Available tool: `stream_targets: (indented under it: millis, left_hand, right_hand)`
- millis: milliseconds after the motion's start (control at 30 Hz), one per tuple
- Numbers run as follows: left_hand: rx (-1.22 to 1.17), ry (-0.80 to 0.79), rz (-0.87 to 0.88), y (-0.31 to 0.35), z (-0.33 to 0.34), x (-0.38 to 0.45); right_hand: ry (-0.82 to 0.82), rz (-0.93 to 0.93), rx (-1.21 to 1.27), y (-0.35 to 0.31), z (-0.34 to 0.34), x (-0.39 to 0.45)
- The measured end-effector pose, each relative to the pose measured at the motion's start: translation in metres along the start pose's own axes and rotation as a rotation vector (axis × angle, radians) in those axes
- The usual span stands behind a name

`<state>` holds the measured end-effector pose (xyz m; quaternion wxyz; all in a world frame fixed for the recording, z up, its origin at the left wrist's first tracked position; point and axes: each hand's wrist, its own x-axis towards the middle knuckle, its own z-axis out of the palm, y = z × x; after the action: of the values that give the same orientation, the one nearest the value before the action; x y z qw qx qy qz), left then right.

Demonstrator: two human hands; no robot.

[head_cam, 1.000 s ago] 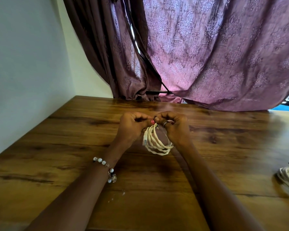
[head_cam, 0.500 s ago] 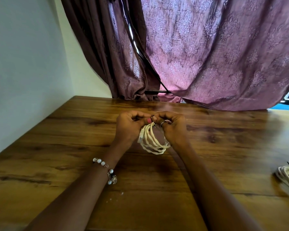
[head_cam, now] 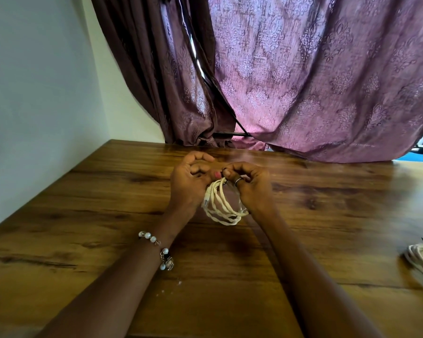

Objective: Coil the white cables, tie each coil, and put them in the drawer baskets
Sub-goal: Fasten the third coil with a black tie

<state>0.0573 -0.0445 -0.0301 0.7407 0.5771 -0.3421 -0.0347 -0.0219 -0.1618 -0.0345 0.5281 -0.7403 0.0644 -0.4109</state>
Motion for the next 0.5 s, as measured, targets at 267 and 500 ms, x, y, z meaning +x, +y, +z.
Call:
stream_targets:
  millis: [267, 500]
  left_hand:
    - [-0.016, 0.039, 0.021, -0.0039, 0.0015, 0.0013]
    - [-0.025, 0.053, 0.025, -0.0058, 0.0023, 0.0022]
  right_hand:
    - [0.033, -0.017, -0.054, 0.0022, 0.0, 0.0009]
    - [0.067, -0.016, -0.079, 0.0043, 0.0016, 0.0004]
